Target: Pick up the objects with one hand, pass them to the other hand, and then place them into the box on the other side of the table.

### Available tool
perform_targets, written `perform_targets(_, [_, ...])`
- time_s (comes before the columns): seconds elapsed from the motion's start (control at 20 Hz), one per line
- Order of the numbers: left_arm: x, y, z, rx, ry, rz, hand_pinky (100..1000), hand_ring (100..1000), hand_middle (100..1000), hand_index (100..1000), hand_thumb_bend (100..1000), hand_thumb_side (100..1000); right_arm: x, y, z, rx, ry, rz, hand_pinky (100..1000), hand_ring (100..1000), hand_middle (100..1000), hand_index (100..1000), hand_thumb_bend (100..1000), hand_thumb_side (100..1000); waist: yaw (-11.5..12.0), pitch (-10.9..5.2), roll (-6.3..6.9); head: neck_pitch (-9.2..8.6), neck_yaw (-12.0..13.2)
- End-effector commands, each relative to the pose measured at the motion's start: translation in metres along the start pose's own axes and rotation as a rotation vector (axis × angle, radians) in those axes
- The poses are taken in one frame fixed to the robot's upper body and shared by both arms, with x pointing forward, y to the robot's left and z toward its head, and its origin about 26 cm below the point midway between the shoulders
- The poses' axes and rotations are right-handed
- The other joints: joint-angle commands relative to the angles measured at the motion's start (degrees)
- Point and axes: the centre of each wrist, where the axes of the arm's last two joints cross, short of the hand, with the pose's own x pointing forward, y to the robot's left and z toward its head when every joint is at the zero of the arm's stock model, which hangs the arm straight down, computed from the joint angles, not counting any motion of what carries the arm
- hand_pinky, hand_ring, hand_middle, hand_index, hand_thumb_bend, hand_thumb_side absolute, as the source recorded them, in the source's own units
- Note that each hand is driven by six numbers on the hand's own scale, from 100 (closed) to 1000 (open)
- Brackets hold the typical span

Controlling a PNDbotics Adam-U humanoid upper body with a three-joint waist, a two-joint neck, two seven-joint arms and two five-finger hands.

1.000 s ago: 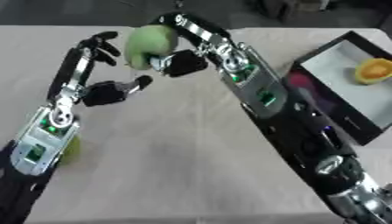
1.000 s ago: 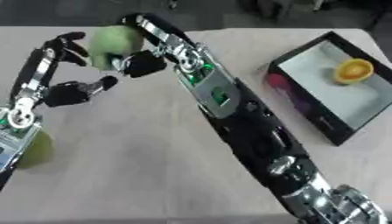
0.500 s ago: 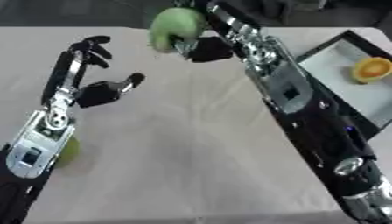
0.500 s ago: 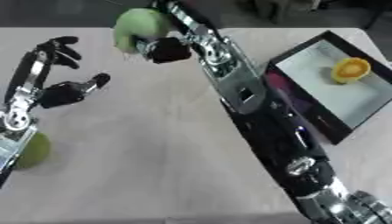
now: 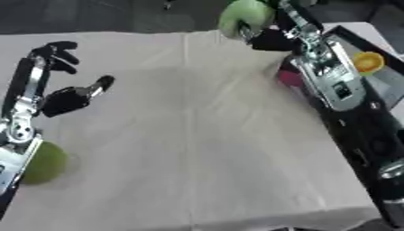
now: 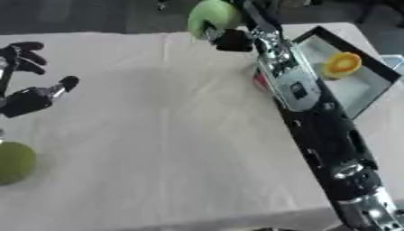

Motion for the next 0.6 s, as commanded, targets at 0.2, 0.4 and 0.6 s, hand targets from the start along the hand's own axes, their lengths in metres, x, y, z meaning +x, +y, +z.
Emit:
perform_targets(0.2, [0.002,0.019,-0.001,0.043,-0.024,-0.022,747,558,564,805,650,425,-0.015,-0.051,0.004,-0.159,0.047,0.049,992,801,573,601,100,100,-0.3,-1.29,0.38,-1.34,-3.5])
perform_targets(0.4, [0.002,0.021,0.000,0.057,-0.026,-0.023,747,558,563,802,647,421,-0.029,-0.074,0.010,-0.236,0.095,0.080,988,800,572,600,100,100,-0.3,-1.31,0.43,-1.93,-4.9])
perform_targets(0.6, [0.002,0.023,0.000,0.066,-0.029,-0.021,747,557,562,802,647,421,-0.046,-0.094,0.016,-0.314,0.158,0.114,985,798,571,599,100,100,-0.4,-1.34,0.43,-2.50,-6.1])
